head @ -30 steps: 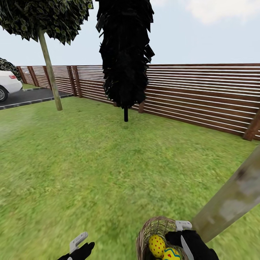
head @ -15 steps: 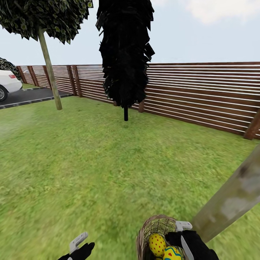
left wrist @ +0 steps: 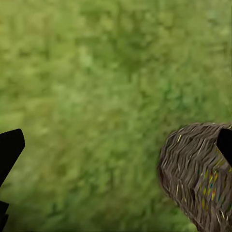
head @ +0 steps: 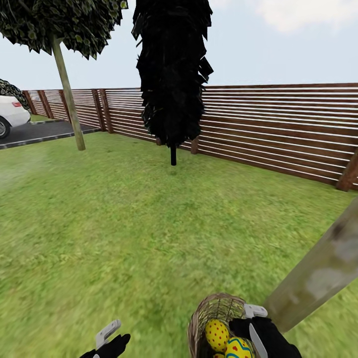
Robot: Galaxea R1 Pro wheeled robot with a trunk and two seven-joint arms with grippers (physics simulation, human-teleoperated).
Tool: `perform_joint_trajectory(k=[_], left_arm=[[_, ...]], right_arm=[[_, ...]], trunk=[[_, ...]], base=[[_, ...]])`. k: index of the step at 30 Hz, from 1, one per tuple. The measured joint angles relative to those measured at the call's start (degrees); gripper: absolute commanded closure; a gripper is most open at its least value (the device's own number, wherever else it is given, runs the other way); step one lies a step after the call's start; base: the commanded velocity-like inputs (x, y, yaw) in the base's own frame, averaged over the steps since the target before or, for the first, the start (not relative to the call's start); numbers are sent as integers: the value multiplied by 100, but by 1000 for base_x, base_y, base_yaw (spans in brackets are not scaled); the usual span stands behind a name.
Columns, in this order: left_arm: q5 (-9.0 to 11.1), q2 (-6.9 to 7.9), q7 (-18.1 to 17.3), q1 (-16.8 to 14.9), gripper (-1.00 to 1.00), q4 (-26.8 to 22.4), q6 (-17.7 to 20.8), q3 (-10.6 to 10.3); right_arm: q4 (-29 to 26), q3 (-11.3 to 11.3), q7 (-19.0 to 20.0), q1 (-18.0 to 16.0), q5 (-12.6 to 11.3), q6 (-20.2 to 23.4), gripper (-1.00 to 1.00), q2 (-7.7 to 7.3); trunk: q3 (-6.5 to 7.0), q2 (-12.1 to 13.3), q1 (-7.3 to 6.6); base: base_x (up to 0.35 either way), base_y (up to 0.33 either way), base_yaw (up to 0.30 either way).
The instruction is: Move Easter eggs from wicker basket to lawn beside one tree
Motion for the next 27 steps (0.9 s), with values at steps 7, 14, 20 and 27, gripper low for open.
perform_joint_trajectory(k=[7, 14, 20, 27], left_arm=[[0, 0, 0, 1, -100, 6, 0, 2], [0, 0, 0, 0, -100, 6, 0, 0], [0, 0, 0, 0, -100, 6, 0, 0], [0, 0, 0, 0, -100, 6, 0, 0]], right_arm=[[1, 6, 0, 1, -3, -11, -100, -8], [-10, 6, -9, 2, 16, -67, -100, -16], [-9, 5, -23, 0, 20, -197, -100, -11], [-2, 21, -353, 2, 19, -328, -100, -6]], trunk=[[-126, -281, 154], [-251, -562, 308], [-359, -802, 439], [-485, -1083, 593]], base=[[0, 0, 0], [0, 0, 0], [0, 0, 0], [0, 0, 0]])
